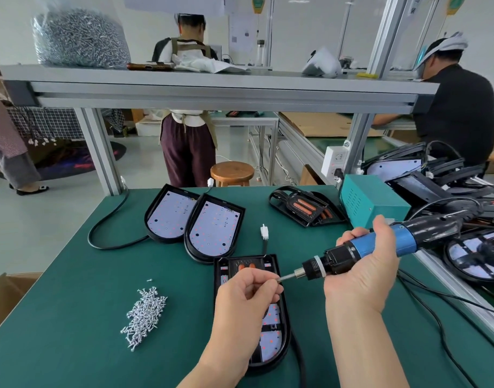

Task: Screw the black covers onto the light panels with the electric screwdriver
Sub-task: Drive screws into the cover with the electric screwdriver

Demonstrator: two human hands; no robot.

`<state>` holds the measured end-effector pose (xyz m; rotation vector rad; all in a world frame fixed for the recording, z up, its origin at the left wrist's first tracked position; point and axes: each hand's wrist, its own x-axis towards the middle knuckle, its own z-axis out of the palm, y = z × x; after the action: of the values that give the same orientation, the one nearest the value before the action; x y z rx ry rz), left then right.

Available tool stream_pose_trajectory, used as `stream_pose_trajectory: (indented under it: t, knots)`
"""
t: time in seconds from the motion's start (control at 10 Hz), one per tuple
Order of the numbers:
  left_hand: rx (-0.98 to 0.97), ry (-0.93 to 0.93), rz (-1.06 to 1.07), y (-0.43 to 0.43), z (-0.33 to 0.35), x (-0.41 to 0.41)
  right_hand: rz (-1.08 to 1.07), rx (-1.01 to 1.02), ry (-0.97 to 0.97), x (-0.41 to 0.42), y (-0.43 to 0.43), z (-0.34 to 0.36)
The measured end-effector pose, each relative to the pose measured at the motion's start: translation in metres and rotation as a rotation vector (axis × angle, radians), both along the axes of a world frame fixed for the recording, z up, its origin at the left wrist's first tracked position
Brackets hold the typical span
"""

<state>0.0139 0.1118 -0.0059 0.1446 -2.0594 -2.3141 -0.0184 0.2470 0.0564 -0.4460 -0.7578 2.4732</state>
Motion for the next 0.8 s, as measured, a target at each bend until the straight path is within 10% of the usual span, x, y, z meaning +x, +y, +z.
stream_pose_trajectory:
  t: [0.5,0.7,0.8]
  knots:
    - [-0.14,0.177,-0.016,-0.009,-0.002,-0.011,-0.056,-0.122,-0.023,-0.03,0.003,-0.025]
    - [-0.571,0.273,0.218,-0.035,-0.004,-0.015,-0.064,-0.055,0.027,-0.046,0.0,-0.019]
    - [-0.621,-0.013,0.264,-0.054,-0.009,-0.026,-0.075,0.066,0.08,-0.059,0.0,-0.014]
